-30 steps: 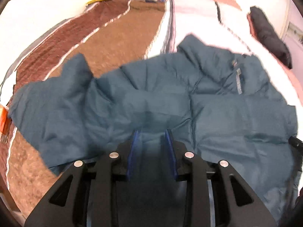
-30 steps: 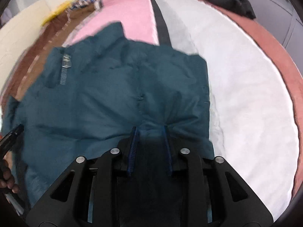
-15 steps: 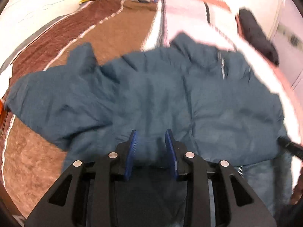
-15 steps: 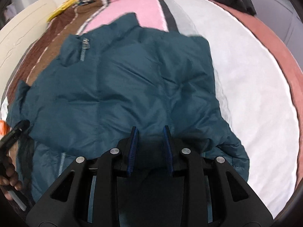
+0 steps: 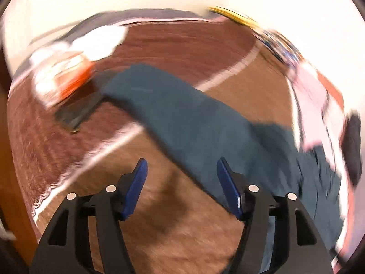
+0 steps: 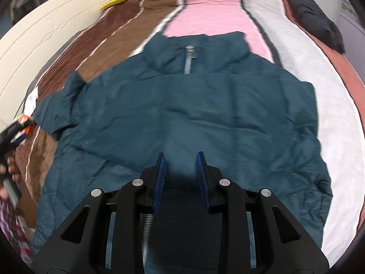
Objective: Fold large clothes
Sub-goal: 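Grasp the other sleeve cuff with the left gripper and fold it across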
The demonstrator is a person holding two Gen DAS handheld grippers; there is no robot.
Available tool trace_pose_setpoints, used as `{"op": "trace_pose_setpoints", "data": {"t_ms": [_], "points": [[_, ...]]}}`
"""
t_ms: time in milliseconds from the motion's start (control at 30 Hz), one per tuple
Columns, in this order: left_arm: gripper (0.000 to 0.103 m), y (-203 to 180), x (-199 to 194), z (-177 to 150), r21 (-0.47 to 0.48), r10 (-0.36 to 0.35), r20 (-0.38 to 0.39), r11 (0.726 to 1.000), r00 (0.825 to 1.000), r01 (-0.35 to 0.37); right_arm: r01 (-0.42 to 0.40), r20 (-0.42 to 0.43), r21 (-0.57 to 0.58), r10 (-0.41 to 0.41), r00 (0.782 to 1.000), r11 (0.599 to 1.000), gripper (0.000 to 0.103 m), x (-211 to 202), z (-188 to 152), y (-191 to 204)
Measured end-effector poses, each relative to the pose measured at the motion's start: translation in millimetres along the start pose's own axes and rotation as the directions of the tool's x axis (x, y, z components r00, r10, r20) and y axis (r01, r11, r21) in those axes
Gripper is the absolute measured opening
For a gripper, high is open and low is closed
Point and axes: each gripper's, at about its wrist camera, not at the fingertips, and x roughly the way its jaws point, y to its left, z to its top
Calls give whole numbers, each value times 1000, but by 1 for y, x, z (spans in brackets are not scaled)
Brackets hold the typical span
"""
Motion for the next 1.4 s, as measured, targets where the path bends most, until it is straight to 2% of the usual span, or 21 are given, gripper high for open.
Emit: {"op": "trace_pose_setpoints", "data": {"t_ms": [100,200,367,533,600,633,667,700,733,800,967,1067,1133,1167,1300,1333,1400], "points": [[66,38,16,15,-178,-4,-8,984,1000,3,-7,-14,-32,7,1000,999,29,3,-3,18],[67,64,39,25,-309,1,-20,951,1000,-7,-11,-24,-56,10,1000,998,29,7,-4,28],[67,70,72,42,-335,37,-42,941,998,-49,10,-32,-83,-13,999,997,29,12,-6,39],[67,75,91,51,-398,15,-42,917,999,-30,16,-38,-66,-19,999,998,29,13,-8,36],[62,76,94,51,-401,21,-43,916,999,-36,24,-38,-66,-27,999,998,29,12,-10,34],[52,75,95,52,-387,27,-36,921,999,-39,28,-38,-64,-30,999,998,29,10,-11,32],[32,73,94,54,-369,21,-30,929,999,-31,30,-38,-62,-32,999,998,29,10,-11,31],[15,69,93,55,-341,-15,-23,940,1000,6,35,-36,-61,-37,999,998,29,8,-12,30],[7,65,92,57,-311,-49,-21,950,999,40,40,-34,-57,-42,999,998,29,7,-13,27],[5,56,76,62,-267,-19,21,963,1000,23,43,-32,-45,-44,999,998,29,4,-14,21],[4,30,20,70,-155,-35,144,986,989,57,40,-15,-9,-40,999,999,29,-10,-19,5],[4,0,-20,77,-56,-81,213,994,974,95,27,-2,13,-27,1000,1000,29,-22,-24,-6],[4,-24,-46,78,10,-138,241,990,961,139,4,15,49,-4,1000,999,29,-33,-27,-17],[4,-43,-65,77,62,-189,253,982,949,179,-10,21,64,9,1000,998,29,-37,-28,-22],[4,-105,-115,59,222,-307,271,942,912,251,-24,56,107,18,998,994,29,-59,-36,-45],[4,-120,-125,51,263,-337,266,927,903,268,-24,63,115,17,998,993,29,-65,-39,-51],[4,-160,-148,28,361,-410,230,878,883,314,-36,70,139,26,997,990,29,-74,-42,-62]]}}
